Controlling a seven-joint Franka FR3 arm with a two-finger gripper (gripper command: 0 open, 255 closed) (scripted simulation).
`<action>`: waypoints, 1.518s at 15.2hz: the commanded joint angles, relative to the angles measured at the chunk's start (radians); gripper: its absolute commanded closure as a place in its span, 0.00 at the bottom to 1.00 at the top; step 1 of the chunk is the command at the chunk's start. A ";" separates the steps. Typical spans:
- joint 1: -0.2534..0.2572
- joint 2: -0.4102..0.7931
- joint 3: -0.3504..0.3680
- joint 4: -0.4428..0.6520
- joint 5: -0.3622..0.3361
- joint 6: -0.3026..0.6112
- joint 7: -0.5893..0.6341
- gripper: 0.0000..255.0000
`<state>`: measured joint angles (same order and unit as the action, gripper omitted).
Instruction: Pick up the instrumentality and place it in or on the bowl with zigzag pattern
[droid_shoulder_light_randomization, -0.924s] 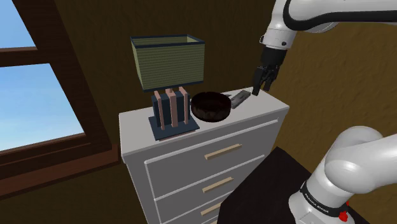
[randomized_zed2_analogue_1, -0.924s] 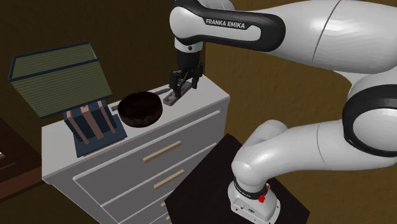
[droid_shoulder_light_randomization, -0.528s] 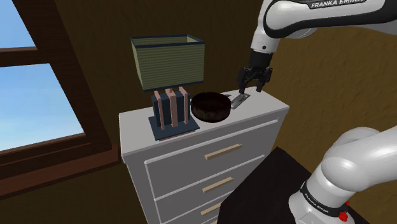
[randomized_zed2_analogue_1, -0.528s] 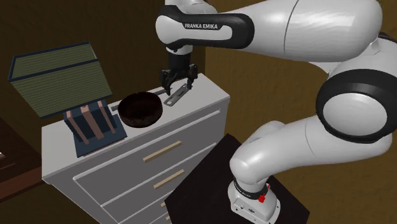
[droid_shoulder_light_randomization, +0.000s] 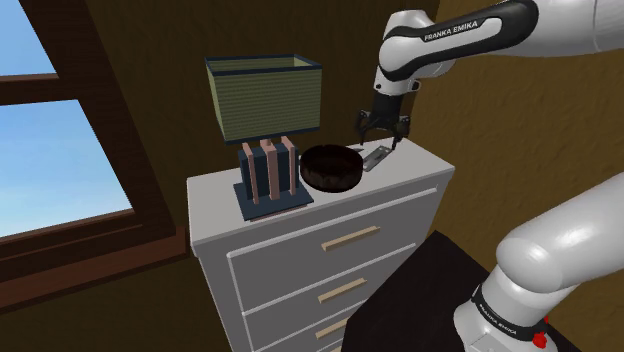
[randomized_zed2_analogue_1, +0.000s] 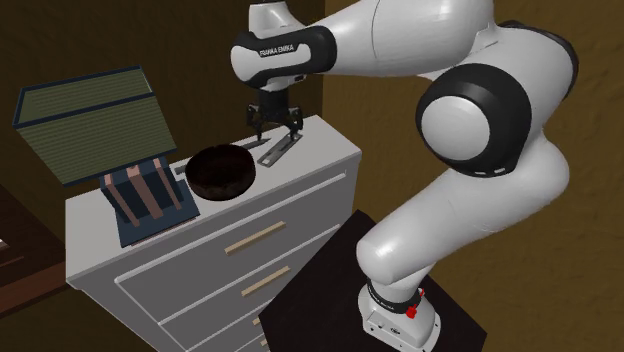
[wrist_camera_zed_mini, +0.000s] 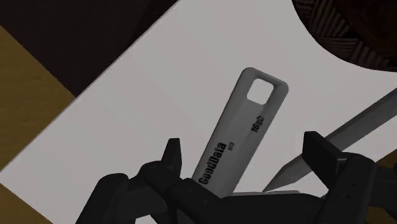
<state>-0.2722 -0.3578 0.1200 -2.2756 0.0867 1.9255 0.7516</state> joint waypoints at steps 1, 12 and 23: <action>-0.042 0.068 0.013 0.036 -0.020 0.027 0.155 0.00; -0.061 0.127 0.020 -0.026 -0.032 0.145 0.236 0.00; -0.061 0.126 0.020 -0.025 -0.032 0.143 0.237 1.00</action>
<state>-0.3338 -0.2346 0.1388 -2.2976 0.0538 2.0663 0.9882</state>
